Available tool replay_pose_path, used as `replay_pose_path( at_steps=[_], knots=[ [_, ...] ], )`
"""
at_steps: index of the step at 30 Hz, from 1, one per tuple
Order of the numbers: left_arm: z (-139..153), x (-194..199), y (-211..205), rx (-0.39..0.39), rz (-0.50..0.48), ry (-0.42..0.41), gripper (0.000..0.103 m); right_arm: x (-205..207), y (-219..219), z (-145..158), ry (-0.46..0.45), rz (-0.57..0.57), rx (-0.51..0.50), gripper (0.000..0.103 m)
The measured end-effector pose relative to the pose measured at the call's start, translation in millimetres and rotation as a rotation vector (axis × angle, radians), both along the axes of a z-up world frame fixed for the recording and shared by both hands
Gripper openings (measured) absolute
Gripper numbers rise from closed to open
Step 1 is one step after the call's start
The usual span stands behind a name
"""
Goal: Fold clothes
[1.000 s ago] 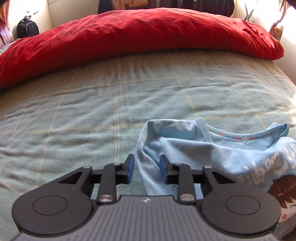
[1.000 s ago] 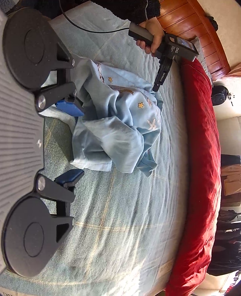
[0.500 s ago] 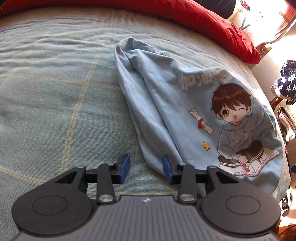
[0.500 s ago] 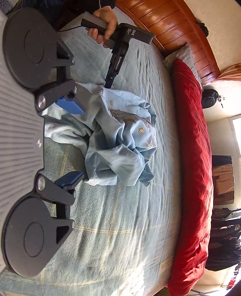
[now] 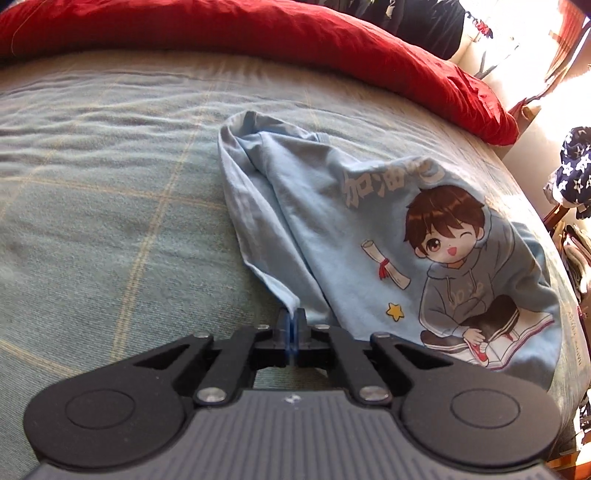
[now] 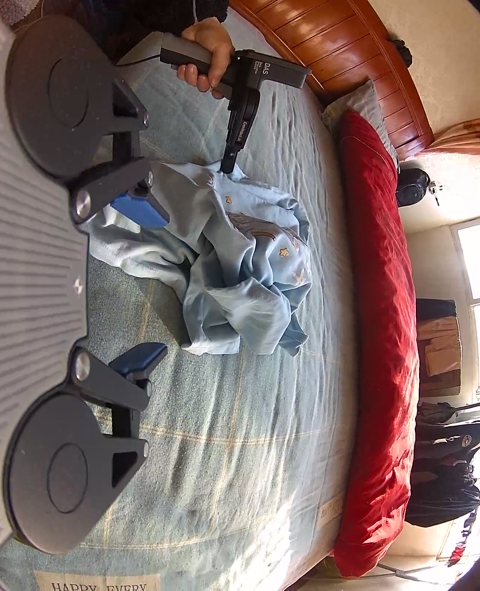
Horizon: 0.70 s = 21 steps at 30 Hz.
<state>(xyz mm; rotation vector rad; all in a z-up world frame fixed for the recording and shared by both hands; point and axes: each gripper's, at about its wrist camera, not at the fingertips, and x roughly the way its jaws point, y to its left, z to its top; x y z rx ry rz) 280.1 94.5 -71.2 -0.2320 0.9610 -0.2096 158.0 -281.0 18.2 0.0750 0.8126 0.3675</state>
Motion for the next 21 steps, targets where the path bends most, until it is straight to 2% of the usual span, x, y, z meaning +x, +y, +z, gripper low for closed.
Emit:
replay_pose_path(
  at_steps=[2, 7, 10, 14, 17, 21],
  knots=[
    [13.7, 1.9, 11.4, 0.007, 0.022, -0.033, 0.000, 3.6, 0.1, -1.2, 0.004, 0.000, 0.002, 0.073],
    [35.5, 14.6, 37.7, 0.117, 0.067, -0.054, 0.000, 12.8, 2.6, -5.8, 0.014, 0.002, 0.000, 0.073],
    [37.1, 23.0, 56.7, 0.197, 0.109, -0.041, 0.000, 16.7, 4.8, -9.2, 0.022, 0.004, -0.010, 0.073],
    [34.8, 32.7, 86.7, 0.254, 0.171, -0.019, 0.000, 21.5, 6.2, -13.4, 0.032, 0.004, -0.026, 0.073],
    [34.3, 42.2, 103.8, 0.354, 0.224, -0.024, 0.000, 25.9, 6.5, -17.0, 0.042, 0.001, -0.032, 0.073],
    [34.6, 58.5, 134.0, 0.405, 0.310, -0.018, 0.000, 31.7, 8.3, -21.9, 0.058, -0.001, -0.044, 0.073]
  ],
)
